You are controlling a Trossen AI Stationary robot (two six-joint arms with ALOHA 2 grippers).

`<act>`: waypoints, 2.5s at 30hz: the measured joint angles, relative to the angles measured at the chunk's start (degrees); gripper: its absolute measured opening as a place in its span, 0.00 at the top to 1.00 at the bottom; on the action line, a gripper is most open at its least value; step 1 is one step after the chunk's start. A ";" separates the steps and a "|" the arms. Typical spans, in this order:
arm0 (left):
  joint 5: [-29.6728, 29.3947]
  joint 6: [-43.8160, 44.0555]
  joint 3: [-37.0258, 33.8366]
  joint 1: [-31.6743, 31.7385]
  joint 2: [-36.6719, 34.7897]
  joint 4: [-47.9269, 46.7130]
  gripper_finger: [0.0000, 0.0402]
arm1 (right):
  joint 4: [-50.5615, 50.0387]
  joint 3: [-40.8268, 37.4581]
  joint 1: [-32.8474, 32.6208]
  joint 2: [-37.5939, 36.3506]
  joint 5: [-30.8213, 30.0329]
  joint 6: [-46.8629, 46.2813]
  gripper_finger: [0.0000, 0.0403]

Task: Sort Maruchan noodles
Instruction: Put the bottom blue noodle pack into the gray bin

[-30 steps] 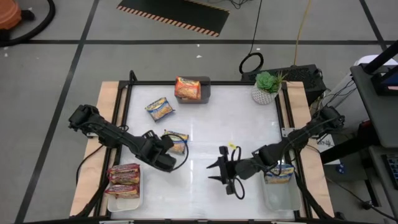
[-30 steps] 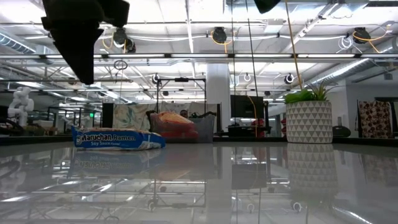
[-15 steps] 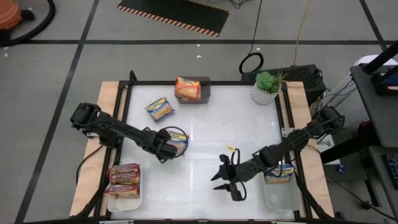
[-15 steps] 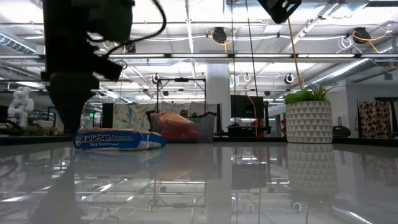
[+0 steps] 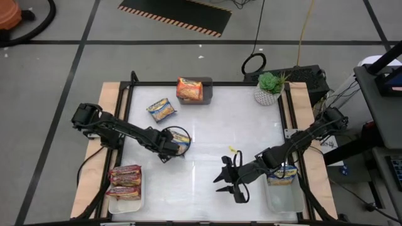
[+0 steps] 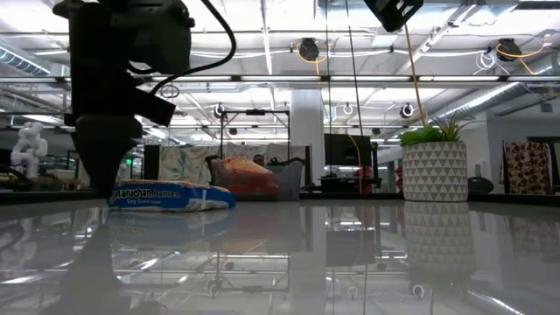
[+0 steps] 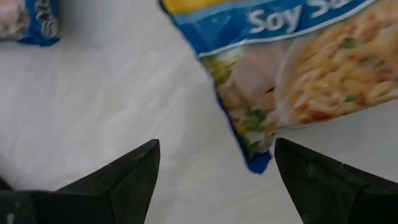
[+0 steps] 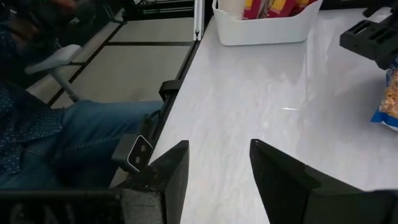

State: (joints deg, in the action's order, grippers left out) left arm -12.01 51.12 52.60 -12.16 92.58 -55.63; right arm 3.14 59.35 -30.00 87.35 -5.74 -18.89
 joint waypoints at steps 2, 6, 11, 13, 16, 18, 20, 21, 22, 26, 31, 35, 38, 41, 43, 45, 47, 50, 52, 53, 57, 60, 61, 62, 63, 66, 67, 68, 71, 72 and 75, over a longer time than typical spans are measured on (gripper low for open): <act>-0.02 -0.65 0.00 -0.13 0.00 1.12 0.20 | 0.01 0.00 0.00 0.00 -0.08 -0.28 0.59; 0.00 -2.96 0.00 -0.18 0.00 6.13 0.20 | 0.02 0.00 0.00 0.00 -0.09 -0.35 0.59; 2.66 -5.63 0.00 -0.78 0.00 12.31 0.20 | 0.01 0.00 0.00 0.00 -0.09 -0.35 0.59; 4.67 -6.10 0.02 -1.21 0.00 14.04 0.20 | -0.02 0.00 0.00 0.00 -0.09 -0.31 0.59; 6.96 -6.19 0.02 -1.90 0.00 14.79 0.20 | 0.00 0.00 0.00 0.00 -0.09 0.04 0.59; 8.41 -5.97 0.02 -2.38 0.00 15.21 0.20 | 0.00 0.00 0.00 0.00 -0.09 0.04 0.59; 9.51 -5.77 0.02 -2.91 0.00 15.42 0.20 | 0.00 0.00 0.00 0.00 -0.06 0.05 0.59; 9.68 -5.59 0.02 -3.15 0.00 15.45 0.20 | 0.00 0.00 0.00 0.00 -0.08 0.04 0.59; 9.68 -5.49 0.02 -3.38 0.00 15.45 0.20 | 0.00 0.00 0.00 0.00 -0.09 0.04 0.59; 8.65 -4.44 0.02 -3.42 0.00 15.46 0.20 | 0.00 0.00 0.00 0.00 -0.11 -0.24 0.59; 6.48 -4.11 0.02 -2.75 0.00 15.45 0.20 | 0.02 0.00 0.00 0.00 -0.13 -0.35 0.59; 6.34 -4.82 0.02 -2.20 0.00 15.43 0.20 | 0.02 0.00 0.00 0.00 -0.15 -0.06 0.59; 5.96 -5.56 0.02 -1.92 0.00 15.43 0.20 | 0.02 0.00 0.00 0.00 -0.15 0.04 0.59; 5.66 -6.06 0.02 -1.65 0.00 15.43 0.23 | 0.02 0.00 0.00 0.00 -0.15 0.05 0.59; 5.66 -6.00 0.02 -1.49 0.00 15.43 0.28 | 0.02 0.00 0.00 0.00 -0.16 0.06 0.59; 5.73 -6.01 0.02 -1.41 0.00 15.44 0.34 | 0.02 0.00 0.00 0.00 -0.17 0.06 0.59; 5.73 -6.33 0.02 -1.40 0.00 15.45 0.41 | 0.02 0.00 0.00 0.00 -0.26 0.06 0.59; 5.78 -7.42 0.02 -1.40 0.00 15.45 0.52 | 0.02 0.00 0.02 0.00 -0.39 0.06 0.59; 5.81 -8.53 0.02 -1.40 0.00 15.45 0.59 | 0.02 0.00 0.04 0.00 -0.39 0.07 0.59; 5.89 -8.91 0.02 -1.36 0.00 15.47 0.63 | 0.02 0.00 0.04 0.00 -0.39 0.09 0.59; 5.93 -10.86 0.02 -0.79 0.00 15.47 0.76 | 0.03 0.00 0.04 0.00 -0.41 1.22 0.59; 5.65 -12.50 0.02 -0.08 0.00 15.45 0.82 | 0.02 0.00 0.04 0.00 -0.41 2.05 0.59; 5.15 -12.97 0.02 0.07 0.00 15.43 0.84 | 0.02 0.00 0.04 0.00 -0.41 2.03 0.59; 4.39 -13.45 0.02 0.19 0.00 15.44 0.86 | 0.03 0.00 0.04 0.00 -0.41 2.03 0.59; 3.71 -13.99 0.02 0.31 0.00 15.44 0.88 | 0.02 0.00 0.04 0.00 -0.41 2.03 0.59; 2.30 -15.54 0.02 0.51 0.00 15.43 0.94 | 0.02 0.00 0.04 0.00 -0.41 2.03 0.59; 2.01 -16.01 0.02 0.53 0.00 15.43 0.96 | 0.03 0.00 0.04 0.00 -0.41 2.03 0.59; 1.76 -16.40 0.02 0.53 0.00 15.43 0.97 | 0.02 0.00 0.04 0.00 -0.41 2.03 0.59; 1.39 -17.84 0.02 0.53 0.00 15.43 0.99 | 0.02 0.00 0.04 0.00 -0.44 2.03 0.59; 1.21 -18.44 0.02 0.53 0.00 15.43 0.99 | 0.02 0.00 0.08 0.00 -0.41 1.98 0.59; -0.58 -20.04 0.02 0.42 0.00 15.43 0.99 | 0.02 0.00 0.51 0.00 -0.41 -0.05 0.59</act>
State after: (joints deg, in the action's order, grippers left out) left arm -12.59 31.08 52.62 -11.75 92.58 -40.21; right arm 3.16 59.35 -29.49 87.35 -6.15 -18.95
